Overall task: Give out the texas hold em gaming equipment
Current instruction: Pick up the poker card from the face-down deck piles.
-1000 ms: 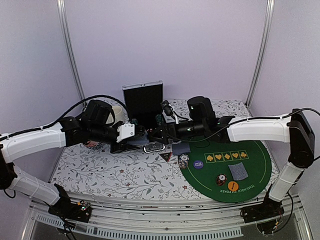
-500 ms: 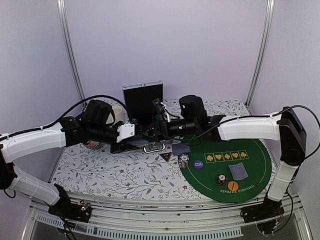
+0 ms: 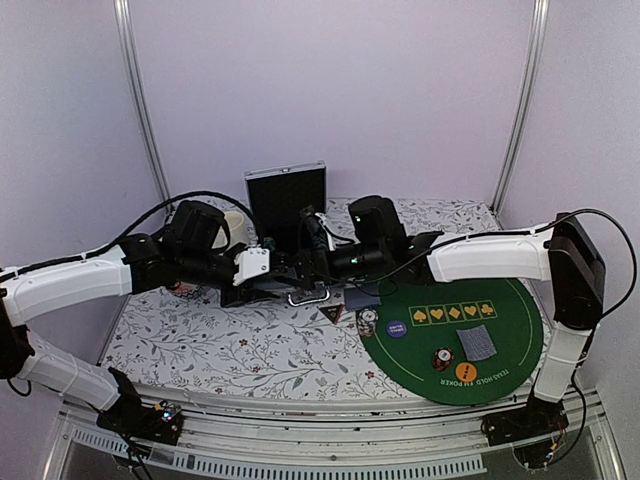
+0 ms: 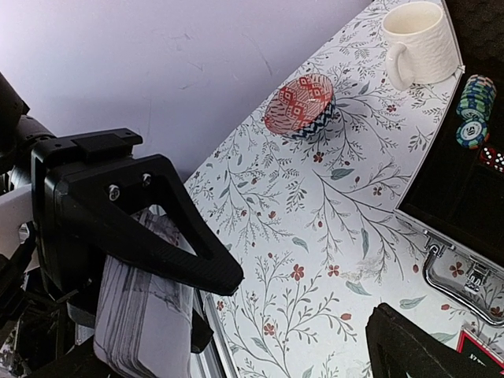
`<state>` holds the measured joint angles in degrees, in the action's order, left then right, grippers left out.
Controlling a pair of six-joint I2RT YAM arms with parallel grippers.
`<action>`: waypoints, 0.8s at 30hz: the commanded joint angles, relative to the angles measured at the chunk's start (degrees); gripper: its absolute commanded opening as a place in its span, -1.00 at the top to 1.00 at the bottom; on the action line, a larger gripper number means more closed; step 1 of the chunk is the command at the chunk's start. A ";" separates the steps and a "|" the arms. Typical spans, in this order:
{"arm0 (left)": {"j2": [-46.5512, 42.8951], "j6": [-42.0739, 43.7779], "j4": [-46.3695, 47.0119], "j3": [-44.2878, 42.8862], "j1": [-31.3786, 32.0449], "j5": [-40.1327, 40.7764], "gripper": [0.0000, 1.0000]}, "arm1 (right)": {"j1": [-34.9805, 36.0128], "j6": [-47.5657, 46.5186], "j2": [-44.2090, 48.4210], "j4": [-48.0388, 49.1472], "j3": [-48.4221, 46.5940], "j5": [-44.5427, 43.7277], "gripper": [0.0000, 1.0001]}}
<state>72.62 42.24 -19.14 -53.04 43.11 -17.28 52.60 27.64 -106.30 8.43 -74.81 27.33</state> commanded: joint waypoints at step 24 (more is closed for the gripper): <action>-1.60 1.26 2.00 0.59 0.74 0.90 0.09 | 0.34 -2.93 -0.62 -6.59 -5.83 -0.47 -0.98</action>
<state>72.62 42.87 -18.70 -52.86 43.11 -16.19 52.62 25.98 -106.30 3.31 -77.95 27.55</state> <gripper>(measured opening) 0.456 0.988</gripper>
